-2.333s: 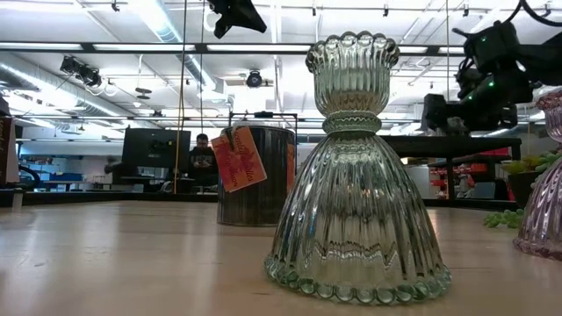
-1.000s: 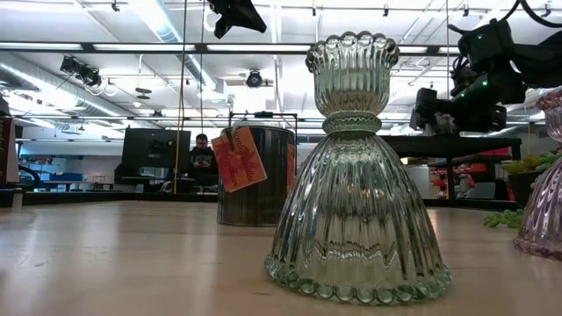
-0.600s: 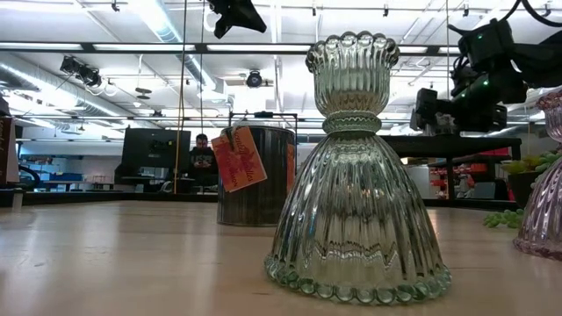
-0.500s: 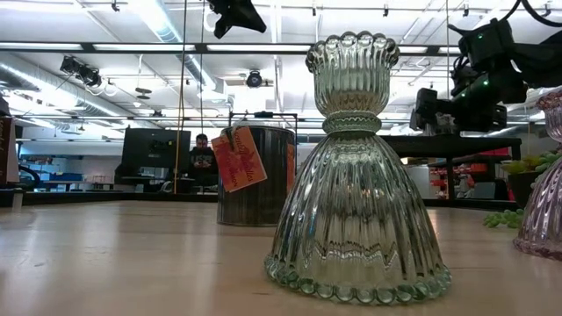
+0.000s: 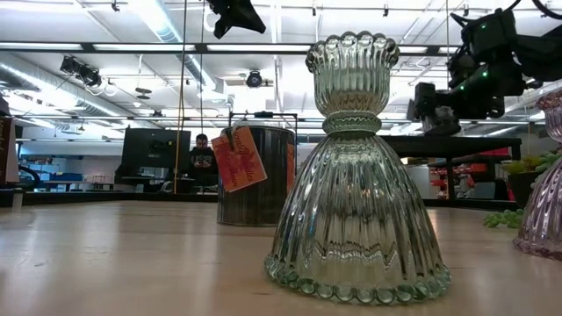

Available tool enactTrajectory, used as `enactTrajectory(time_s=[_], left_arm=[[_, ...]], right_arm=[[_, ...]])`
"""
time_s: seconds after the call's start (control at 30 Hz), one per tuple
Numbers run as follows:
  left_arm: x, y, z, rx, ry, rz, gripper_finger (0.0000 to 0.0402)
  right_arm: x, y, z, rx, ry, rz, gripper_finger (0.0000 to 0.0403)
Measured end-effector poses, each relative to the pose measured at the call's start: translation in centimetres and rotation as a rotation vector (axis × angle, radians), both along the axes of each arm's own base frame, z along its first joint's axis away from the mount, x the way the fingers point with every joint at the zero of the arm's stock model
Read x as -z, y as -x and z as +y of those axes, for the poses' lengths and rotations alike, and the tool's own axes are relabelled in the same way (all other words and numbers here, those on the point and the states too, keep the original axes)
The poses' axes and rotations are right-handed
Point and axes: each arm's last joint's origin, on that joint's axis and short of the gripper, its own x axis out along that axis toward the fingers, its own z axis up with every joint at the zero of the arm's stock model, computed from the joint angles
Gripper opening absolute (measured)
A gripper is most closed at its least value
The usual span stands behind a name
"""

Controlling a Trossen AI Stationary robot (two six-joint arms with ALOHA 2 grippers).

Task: Pick & Place candle stick holders
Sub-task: Put the top silver scented candle on the shelf

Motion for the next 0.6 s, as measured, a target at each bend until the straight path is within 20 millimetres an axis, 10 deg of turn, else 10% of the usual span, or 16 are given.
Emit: enactTrajectory(time_s=[0.6], left_arm=[[0.16,0.08,-0.05,0.002,0.007,0.018,0.0012]], right_arm=[[-0.13,-0.01,0.01,0.000,0.008,-0.032,0.0382]])
